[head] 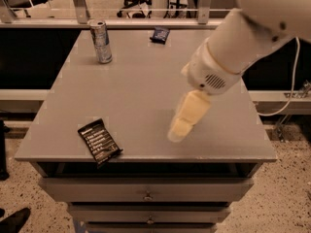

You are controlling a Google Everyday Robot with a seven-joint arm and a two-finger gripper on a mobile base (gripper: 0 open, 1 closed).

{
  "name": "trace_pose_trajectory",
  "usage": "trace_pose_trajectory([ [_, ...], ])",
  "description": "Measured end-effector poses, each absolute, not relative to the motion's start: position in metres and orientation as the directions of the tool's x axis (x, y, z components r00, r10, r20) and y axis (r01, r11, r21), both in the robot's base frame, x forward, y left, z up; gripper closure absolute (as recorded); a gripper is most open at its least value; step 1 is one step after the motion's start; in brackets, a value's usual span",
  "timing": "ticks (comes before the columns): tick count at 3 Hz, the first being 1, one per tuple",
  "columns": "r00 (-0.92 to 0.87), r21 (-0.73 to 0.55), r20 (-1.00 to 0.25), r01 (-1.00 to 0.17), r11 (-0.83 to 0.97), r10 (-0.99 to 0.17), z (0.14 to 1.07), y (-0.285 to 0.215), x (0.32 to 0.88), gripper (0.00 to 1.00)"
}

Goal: Move rxbar chocolate near rxbar blueberry

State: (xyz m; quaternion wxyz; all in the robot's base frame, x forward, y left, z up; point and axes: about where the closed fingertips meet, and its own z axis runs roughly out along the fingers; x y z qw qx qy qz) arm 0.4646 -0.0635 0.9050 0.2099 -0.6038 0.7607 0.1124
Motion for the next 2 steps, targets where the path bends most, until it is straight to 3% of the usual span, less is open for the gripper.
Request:
trace_pose_trajectory([
  [2,-0.216,0.001,-0.516,-0.968,0.251,-0.829,0.87,0.027,0.454,0.0],
])
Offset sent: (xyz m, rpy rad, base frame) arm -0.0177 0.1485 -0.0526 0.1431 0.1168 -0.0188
